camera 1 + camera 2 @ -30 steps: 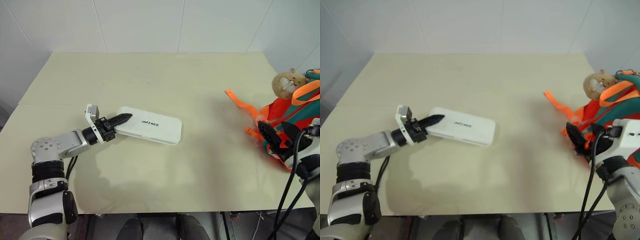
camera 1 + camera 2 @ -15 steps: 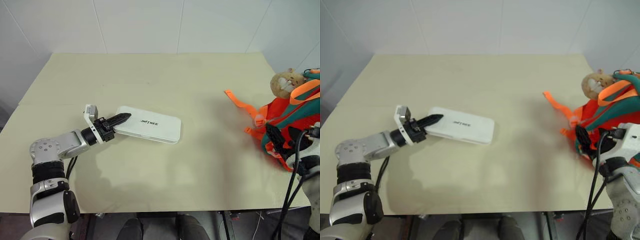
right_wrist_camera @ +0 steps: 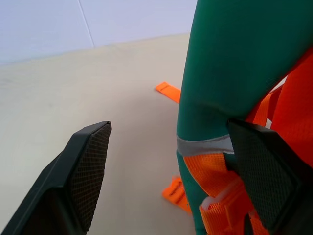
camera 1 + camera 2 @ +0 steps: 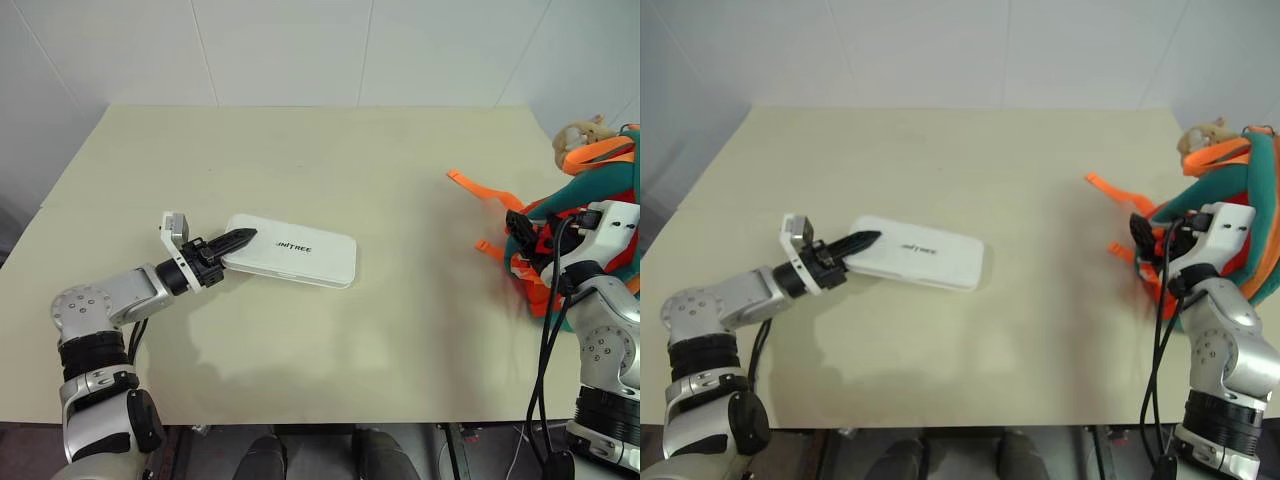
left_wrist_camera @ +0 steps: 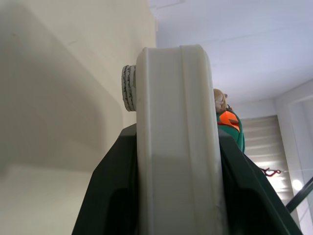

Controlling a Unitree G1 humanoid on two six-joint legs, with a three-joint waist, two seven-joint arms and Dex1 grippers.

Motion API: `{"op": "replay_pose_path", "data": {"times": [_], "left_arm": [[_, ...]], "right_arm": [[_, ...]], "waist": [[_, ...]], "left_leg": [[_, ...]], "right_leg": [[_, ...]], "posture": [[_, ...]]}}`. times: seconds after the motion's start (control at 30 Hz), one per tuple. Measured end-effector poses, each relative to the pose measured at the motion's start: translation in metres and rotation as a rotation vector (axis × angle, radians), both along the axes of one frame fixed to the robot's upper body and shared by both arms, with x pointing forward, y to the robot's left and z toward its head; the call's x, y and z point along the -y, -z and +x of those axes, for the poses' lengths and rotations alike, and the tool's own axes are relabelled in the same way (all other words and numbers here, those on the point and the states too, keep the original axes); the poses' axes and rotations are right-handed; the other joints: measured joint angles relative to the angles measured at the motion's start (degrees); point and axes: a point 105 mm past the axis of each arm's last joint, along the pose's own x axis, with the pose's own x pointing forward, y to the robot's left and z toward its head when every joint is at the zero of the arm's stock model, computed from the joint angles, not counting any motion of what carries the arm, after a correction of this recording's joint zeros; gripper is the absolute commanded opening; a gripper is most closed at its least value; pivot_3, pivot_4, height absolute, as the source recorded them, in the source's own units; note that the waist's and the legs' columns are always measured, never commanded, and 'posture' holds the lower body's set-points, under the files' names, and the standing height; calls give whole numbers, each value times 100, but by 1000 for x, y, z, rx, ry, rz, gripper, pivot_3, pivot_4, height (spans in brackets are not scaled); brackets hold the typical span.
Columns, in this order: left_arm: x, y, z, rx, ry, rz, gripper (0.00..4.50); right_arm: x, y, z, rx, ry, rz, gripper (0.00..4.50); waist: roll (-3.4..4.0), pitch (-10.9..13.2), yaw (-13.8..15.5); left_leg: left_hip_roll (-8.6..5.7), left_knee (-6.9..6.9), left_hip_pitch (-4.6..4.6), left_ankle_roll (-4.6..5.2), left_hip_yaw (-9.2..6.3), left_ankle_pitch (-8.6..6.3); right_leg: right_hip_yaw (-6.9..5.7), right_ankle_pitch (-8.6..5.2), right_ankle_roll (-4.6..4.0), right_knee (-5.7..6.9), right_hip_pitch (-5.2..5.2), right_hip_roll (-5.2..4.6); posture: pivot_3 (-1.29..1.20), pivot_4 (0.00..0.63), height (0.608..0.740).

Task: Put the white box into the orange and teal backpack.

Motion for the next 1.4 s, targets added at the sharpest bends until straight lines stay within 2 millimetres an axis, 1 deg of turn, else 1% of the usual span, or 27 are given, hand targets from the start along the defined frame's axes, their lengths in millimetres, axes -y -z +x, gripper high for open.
{"op": "replay_pose_path", "data": {"times": [0.1,0.23,0.33,0.4,0.5,0.63,0.7,0.8,0.87,0.93,1.07,1.2,1.27,1.3,1.4], "left_arm": [[-2,-1,-1,4,-11,-2,1409],[-5,2,-3,-6,-25,-5,1409],[-5,4,-3,-12,-25,-7,1409],[-4,4,-3,-14,-25,-8,1409],[-2,5,-2,-17,-23,-12,1409],[1,6,-2,-20,-15,-13,1409],[2,5,-1,-18,-13,-12,1409],[2,5,-1,-17,-16,-6,1409],[2,3,-2,-5,-17,0,1409],[-1,2,-4,3,-26,-4,1409],[-4,5,-7,-7,-39,-4,1409],[-5,6,-9,-8,-44,1,1409],[-5,6,-9,-9,-46,-2,1409],[-5,6,-9,-9,-47,-3,1409],[-5,6,-9,-6,-48,-5,1409]], "right_arm": [[2,1,-5,-2,40,-16,4500],[-3,-2,-17,28,167,-15,4500],[-17,-4,-26,45,212,3,4500],[-26,-2,-26,37,206,17,4500],[-36,-1,-19,33,198,36,4500],[-40,-16,1,72,185,53,4500],[-41,-19,11,74,188,49,4500],[-36,-19,22,70,222,50,4500],[-33,-20,25,72,241,43,4500],[-34,-19,25,71,235,32,4500],[-35,-16,17,70,230,14,4500],[-35,-17,6,66,249,7,4500],[-36,-13,-5,50,292,12,4500],[-36,-11,-8,40,311,17,4500],[-33,-12,-9,34,356,23,4500]], "waist": [[-1,-1,14],[-1,-1,3],[-1,-1,-12],[-1,-1,-13],[-1,-1,-12],[-1,-1,-19],[-2,-1,-19],[-1,-1,-20],[-1,-1,-16],[-1,-1,-18],[-1,-1,-14],[-1,-1,-14],[-1,-2,-12],[-1,-2,-13],[-1,-2,-23]], "left_leg": [[0,2,0,0,-3,0],[1,1,0,-2,-3,1],[2,1,1,-3,-3,2],[0,1,1,-4,-3,2],[-1,2,1,-4,-3,4],[0,1,2,-3,-3,6],[0,0,2,-3,-3,6],[0,-3,0,-2,-2,5],[1,-7,-2,-2,-2,5],[2,-10,-2,-2,-2,5],[1,-9,-5,-1,-2,4],[1,-3,-3,-1,-3,4],[4,-3,-2,-3,-7,6],[3,-3,-2,-5,-6,7],[-1,2,1,0,-2,9]], "right_leg": [[-1,0,1,1,0,0],[0,0,0,4,-3,1],[1,0,0,5,-3,2],[1,0,0,6,-2,1],[1,1,0,7,-2,0],[-1,2,0,7,-3,3],[-1,2,0,5,-3,2],[-1,2,0,6,-3,1],[-2,2,0,8,-4,1],[-2,2,0,10,-4,1],[-2,2,0,9,-4,0],[-2,2,0,6,-4,1],[-3,1,-1,7,-5,4],[-3,1,-1,8,-6,3],[2,6,0,8,-3,1]], "posture": [[0,150,740],[0,150,740],[0,150,740],[0,150,740],[0,150,740],[0,150,740],[0,150,740],[0,150,740],[0,150,740],[0,150,740],[0,150,740],[0,150,740],[0,150,740],[0,150,740],[0,150,740]]}}
